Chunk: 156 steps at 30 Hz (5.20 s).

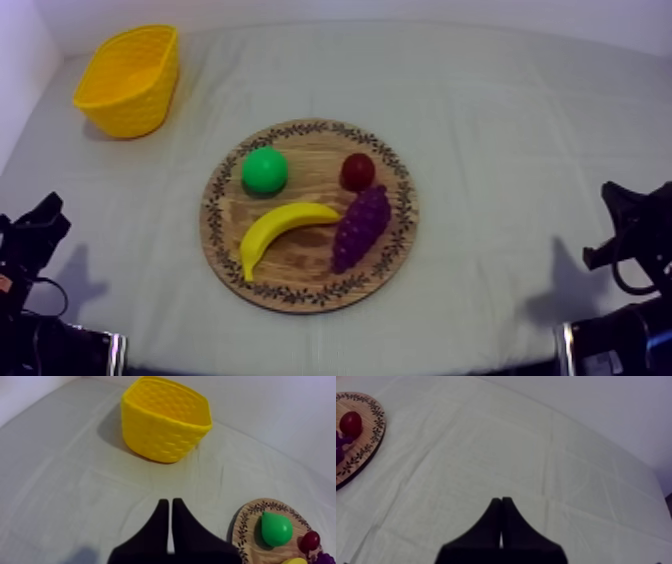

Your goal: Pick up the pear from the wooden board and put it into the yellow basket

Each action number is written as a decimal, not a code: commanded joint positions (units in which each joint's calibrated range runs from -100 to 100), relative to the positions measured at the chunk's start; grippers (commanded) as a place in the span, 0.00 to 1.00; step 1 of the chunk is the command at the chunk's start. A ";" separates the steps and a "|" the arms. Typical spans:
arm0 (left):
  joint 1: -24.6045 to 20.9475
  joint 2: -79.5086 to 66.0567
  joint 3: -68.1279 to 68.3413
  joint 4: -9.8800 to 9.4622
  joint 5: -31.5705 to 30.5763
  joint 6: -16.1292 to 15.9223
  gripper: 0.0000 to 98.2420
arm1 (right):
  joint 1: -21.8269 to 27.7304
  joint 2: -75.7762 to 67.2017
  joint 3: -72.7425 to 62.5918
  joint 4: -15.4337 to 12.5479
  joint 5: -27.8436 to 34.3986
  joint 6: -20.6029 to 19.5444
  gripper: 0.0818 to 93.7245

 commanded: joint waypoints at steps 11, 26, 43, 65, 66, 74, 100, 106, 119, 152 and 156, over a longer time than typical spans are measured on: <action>0.03 -0.03 0.01 -0.03 -0.02 0.01 0.00 | -0.02 -0.03 -0.02 0.03 0.02 0.00 0.00; 2.09 -0.03 0.01 -0.03 -0.02 -1.84 0.00 | -0.02 -0.03 -0.02 0.03 0.02 -0.02 0.00; 13.56 4.76 -1.46 4.30 -2.05 -4.52 0.00 | -0.02 -0.03 -0.02 0.03 0.02 -0.01 0.00; 11.41 43.49 -20.31 14.62 14.22 -8.53 0.00 | -0.02 -0.03 -0.02 0.03 0.02 0.01 0.00; 11.21 45.32 -21.95 14.52 16.43 -7.39 0.00 | -0.02 -0.03 -0.02 0.03 0.02 0.00 0.00; 13.05 59.71 -37.45 13.03 30.65 -3.27 0.00 | -0.02 -0.03 -0.02 0.03 0.02 0.02 0.00; 21.19 98.06 -85.22 8.94 47.85 1.38 0.02 | -0.02 -0.03 -0.02 0.03 0.02 -0.01 0.00; 22.10 102.29 -88.44 8.21 49.12 2.67 0.04 | -0.02 -0.03 -0.02 0.03 0.02 -0.02 0.00; 23.26 106.59 -91.85 6.94 51.92 3.57 0.36 | -0.02 -0.03 -0.02 0.03 0.02 0.03 0.00; 24.36 125.54 -95.16 9.18 48.09 1.92 0.97 | -0.02 -0.03 -0.02 0.03 0.02 -0.02 0.00; 24.41 128.76 -95.97 9.54 47.32 1.77 0.96 | -0.02 -0.03 -0.02 0.03 0.02 -0.02 0.00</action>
